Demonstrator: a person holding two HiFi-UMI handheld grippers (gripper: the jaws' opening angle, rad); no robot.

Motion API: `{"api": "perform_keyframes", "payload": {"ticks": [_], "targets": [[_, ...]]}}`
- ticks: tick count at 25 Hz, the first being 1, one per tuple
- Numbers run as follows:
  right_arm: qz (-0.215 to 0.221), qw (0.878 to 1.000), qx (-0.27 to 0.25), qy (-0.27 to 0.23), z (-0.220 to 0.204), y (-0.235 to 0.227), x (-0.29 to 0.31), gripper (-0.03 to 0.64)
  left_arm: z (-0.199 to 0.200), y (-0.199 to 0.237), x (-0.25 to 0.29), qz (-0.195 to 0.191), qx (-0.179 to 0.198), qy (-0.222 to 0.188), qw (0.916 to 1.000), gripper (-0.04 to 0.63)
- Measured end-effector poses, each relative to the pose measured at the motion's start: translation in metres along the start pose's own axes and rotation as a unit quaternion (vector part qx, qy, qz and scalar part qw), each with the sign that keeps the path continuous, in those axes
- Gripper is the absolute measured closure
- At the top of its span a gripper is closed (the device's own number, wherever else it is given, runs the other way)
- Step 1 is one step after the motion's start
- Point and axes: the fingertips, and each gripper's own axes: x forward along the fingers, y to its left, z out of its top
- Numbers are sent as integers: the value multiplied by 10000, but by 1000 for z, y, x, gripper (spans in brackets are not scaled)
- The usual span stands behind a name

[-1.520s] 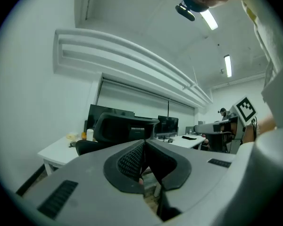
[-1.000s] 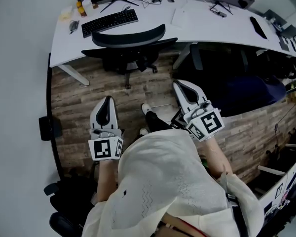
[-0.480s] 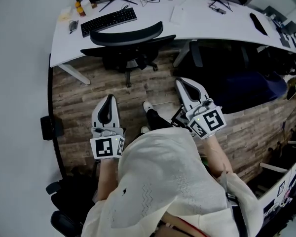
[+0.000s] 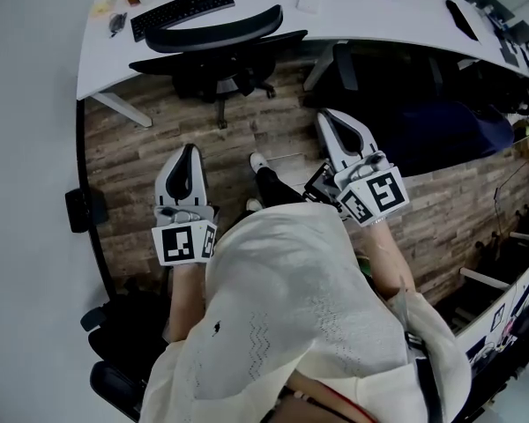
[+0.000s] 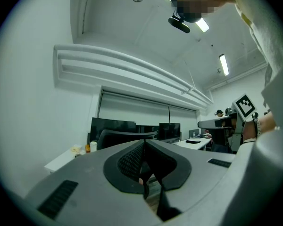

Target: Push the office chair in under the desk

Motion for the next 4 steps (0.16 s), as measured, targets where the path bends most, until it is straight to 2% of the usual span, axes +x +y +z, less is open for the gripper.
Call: {"api": "perform_keyframes", "payload": {"ticks": [4], "targets": [[24,9999,-138,-86,5,-6,6,617,1,1,8,-10,58,-80,10000,577]]}}
